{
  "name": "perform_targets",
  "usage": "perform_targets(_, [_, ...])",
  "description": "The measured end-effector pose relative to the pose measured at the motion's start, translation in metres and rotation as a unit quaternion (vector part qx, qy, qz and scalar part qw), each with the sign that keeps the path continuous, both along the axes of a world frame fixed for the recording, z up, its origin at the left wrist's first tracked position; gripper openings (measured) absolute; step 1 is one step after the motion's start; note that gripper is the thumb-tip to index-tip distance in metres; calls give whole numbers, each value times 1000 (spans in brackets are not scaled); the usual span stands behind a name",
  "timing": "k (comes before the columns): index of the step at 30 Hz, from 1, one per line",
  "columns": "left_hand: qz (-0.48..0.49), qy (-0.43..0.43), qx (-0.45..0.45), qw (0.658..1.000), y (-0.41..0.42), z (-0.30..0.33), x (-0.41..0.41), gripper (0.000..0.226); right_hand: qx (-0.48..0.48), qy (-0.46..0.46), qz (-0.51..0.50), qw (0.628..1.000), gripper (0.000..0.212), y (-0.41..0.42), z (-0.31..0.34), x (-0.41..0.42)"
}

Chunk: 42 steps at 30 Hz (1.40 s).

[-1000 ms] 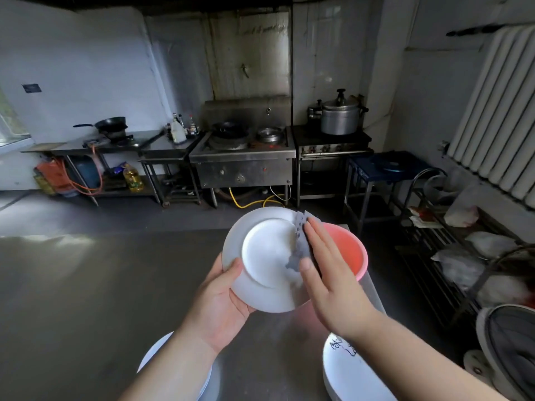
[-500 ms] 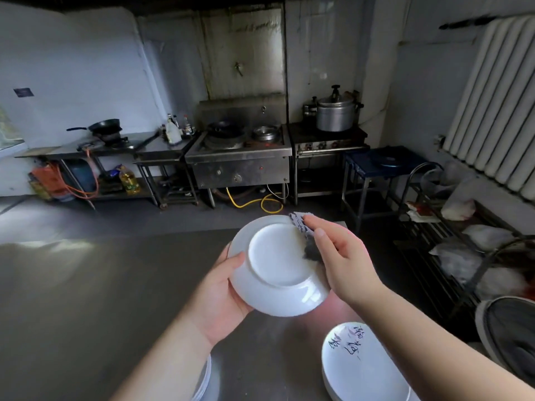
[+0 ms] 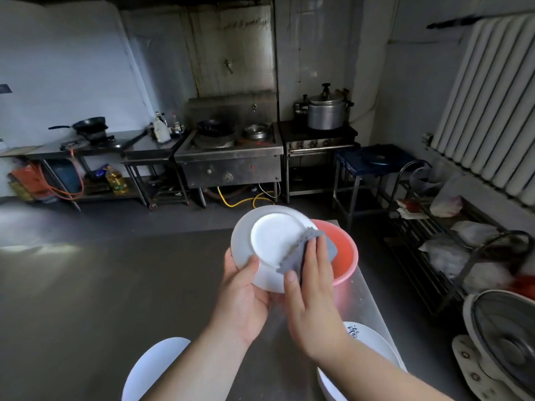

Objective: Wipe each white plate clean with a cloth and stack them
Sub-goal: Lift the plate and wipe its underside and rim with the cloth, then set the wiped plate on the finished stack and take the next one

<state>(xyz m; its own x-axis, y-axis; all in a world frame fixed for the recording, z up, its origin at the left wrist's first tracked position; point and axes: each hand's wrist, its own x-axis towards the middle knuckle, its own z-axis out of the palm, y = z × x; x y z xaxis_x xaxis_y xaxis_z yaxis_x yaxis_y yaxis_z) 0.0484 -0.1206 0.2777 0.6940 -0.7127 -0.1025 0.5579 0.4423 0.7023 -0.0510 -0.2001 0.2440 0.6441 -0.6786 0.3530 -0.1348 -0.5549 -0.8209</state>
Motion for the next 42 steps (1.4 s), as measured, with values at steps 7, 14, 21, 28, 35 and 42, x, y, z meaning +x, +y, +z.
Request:
perform_targets(7, [14,-3,41,999,-24,-6,-13,35,-103,56,17,993,89,38,-29,-14])
perform_targets(14, [-87,-11,3,996,-37,-23,-18,52,7,11,-68,998,77,-45,-14,-30])
perform_targets(21, [-189,-36,45,980,-41,-54,-27,58,-21,167,-133,977,44,-136,4,-97])
perform_targets(28, [-253,-44,96,962,-54,-88,-48,59,107,309,11,945,39,-167,-27,-156])
perform_targets(35, [-241,-63,196,948,-70,-119,-77,59,259,317,22,912,56,-183,-68,-175])
perform_targets(42, [-211,-67,308,925,-81,-126,-91,75,326,270,-23,906,74,-190,-92,-173])
